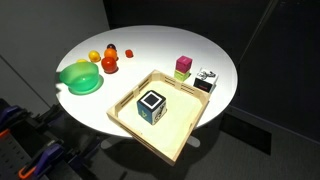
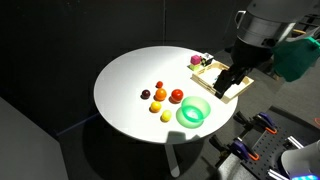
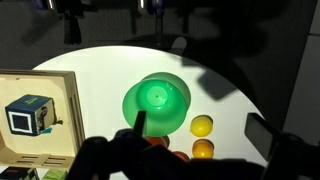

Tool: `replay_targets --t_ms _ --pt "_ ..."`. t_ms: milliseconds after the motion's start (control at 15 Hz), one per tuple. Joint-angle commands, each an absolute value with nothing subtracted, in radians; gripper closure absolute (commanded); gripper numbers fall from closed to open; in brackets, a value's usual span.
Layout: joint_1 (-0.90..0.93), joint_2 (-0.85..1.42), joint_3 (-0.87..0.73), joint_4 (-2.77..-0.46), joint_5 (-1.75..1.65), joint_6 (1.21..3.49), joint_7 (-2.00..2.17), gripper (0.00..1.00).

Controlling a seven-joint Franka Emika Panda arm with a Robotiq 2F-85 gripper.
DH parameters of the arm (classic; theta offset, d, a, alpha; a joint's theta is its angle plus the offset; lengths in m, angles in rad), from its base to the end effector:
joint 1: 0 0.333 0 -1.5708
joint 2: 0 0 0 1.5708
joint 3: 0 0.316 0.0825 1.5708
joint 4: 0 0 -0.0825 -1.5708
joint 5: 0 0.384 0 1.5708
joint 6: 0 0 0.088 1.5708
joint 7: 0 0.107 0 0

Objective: Put the big red tomato in the green bowl, then put the apple in the green bowl and remove the soft toy block from the box

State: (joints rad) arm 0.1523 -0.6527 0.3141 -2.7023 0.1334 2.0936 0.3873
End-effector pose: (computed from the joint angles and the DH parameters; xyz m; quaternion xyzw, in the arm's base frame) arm 0.3105 0.1576 0.4167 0.9990 -0.0228 0.0260 0.0284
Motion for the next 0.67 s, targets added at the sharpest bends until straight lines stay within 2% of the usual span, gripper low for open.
replay_targets --t_ms 0,600 --pt "0.143 -0.610 0.263 -2.650 0.136 2.085 0.359 0.00" --pt "0.101 -0.440 0.159 -2.495 0.136 2.106 0.279 0.00"
